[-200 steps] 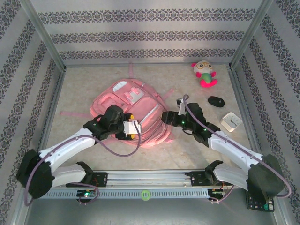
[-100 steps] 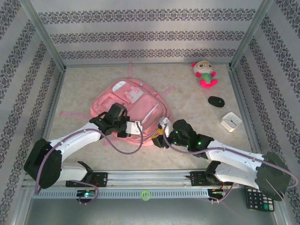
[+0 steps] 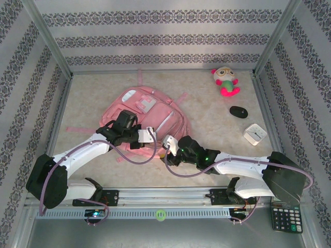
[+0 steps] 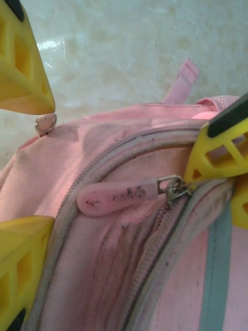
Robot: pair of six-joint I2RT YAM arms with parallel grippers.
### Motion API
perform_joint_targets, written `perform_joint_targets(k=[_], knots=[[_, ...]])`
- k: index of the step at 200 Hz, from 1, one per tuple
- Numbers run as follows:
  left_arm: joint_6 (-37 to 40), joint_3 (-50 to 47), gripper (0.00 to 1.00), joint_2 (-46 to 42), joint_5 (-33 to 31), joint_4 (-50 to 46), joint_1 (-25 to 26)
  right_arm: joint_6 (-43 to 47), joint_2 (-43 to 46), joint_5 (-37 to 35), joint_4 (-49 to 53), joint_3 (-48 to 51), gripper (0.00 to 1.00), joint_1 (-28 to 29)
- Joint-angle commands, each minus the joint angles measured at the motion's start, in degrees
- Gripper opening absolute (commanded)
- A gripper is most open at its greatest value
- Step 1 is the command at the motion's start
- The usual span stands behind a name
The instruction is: Pack the student bag
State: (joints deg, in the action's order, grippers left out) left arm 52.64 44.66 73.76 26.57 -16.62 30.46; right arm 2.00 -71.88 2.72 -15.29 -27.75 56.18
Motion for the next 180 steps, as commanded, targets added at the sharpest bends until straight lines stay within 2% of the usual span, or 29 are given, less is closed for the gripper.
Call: perform_joint_targets(k=[1, 42, 69, 116, 157, 180], knots=[[-3.0, 0.0, 0.08, -1.5, 4.7, -0.9, -0.2, 5.7, 2.3, -2.8, -7.0, 0.2, 0.55, 1.0], [-5.2, -0.3, 0.07, -1.4, 5.5, 0.0, -0.2, 9.9, 5.6, -5.0, -9.9, 3.6, 0.55, 1.4], [-6.4, -0.6, 0.06, -1.3, 5.6, 0.8, -0.4, 12.0, 5.2, -4.5, -11.9, 3.2, 0.55, 1.4], [-8.9, 0.3, 0.06, -0.8, 7.8, 1.9, -0.6, 10.4, 1.2, -7.2, -15.8, 2.0, 0.53, 1.4], [-12.0, 1.1, 0.06, -1.2, 9.7, 2.7, -0.8, 8.7, -3.6, -8.7, -17.9, -0.5, 0.47, 1.4], [-12.8, 1.3, 0.06, -1.6, 10.3, 2.8, -0.9, 5.4, -5.4, -13.8, -18.7, -1.8, 0.35, 1.4]])
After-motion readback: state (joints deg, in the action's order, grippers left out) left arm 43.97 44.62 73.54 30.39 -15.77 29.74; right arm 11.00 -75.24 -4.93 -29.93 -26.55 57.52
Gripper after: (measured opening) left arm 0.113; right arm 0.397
